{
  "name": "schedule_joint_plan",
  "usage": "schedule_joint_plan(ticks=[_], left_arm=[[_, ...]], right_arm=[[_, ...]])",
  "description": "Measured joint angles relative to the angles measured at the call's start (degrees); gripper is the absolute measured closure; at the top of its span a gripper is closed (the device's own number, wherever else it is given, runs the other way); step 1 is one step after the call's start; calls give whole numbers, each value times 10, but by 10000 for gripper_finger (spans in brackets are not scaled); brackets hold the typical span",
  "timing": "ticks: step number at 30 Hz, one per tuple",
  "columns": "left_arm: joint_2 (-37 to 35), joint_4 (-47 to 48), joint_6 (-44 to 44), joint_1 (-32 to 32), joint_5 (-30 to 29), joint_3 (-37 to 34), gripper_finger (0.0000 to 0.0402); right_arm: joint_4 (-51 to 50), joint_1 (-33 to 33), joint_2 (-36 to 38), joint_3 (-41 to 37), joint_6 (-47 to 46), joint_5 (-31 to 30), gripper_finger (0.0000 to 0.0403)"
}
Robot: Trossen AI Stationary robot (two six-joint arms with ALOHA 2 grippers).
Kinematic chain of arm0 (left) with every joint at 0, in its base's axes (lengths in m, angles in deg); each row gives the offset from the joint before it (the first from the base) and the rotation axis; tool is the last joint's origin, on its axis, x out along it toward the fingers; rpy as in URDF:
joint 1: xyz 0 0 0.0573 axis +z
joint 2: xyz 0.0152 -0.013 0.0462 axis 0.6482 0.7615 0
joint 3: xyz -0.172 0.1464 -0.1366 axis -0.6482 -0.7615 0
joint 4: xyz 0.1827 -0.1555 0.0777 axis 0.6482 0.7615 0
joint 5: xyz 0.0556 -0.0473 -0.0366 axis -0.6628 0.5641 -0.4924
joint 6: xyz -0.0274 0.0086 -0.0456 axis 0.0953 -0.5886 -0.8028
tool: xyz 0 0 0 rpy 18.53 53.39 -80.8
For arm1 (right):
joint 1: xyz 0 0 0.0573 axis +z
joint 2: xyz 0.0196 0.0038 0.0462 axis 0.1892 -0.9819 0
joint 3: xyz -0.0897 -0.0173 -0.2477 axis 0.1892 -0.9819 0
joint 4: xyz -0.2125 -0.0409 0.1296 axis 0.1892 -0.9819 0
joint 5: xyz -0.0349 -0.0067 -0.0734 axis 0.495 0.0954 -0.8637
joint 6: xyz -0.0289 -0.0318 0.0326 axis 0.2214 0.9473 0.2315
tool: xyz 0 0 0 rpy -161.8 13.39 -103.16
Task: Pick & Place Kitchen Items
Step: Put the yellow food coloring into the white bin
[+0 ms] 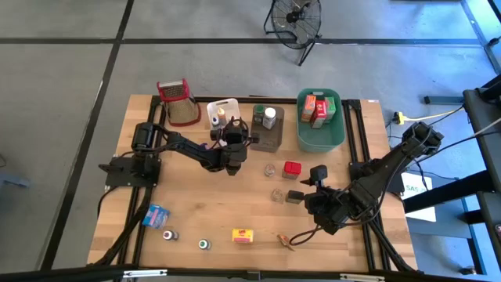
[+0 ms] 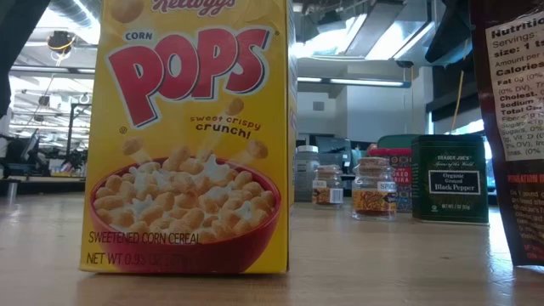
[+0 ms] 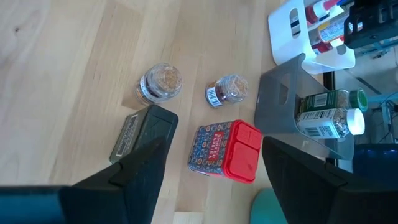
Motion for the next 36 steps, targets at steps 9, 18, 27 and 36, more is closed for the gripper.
schedule_joint_plan(ticks=[9,18,27,36], left_arm=[[0,85,-90,7,1,0,290],[0,162,-178,18,19,0,290],[0,222,-247,21,27,-1,290],[0,250,-281,27,50,-1,290]], right_arm=[[0,0,0,0,-2,0,137],[0,0,0,0,-2,0,137],[0,0,0,0,-2,0,137],[0,0,0,0,-2,0,137]])
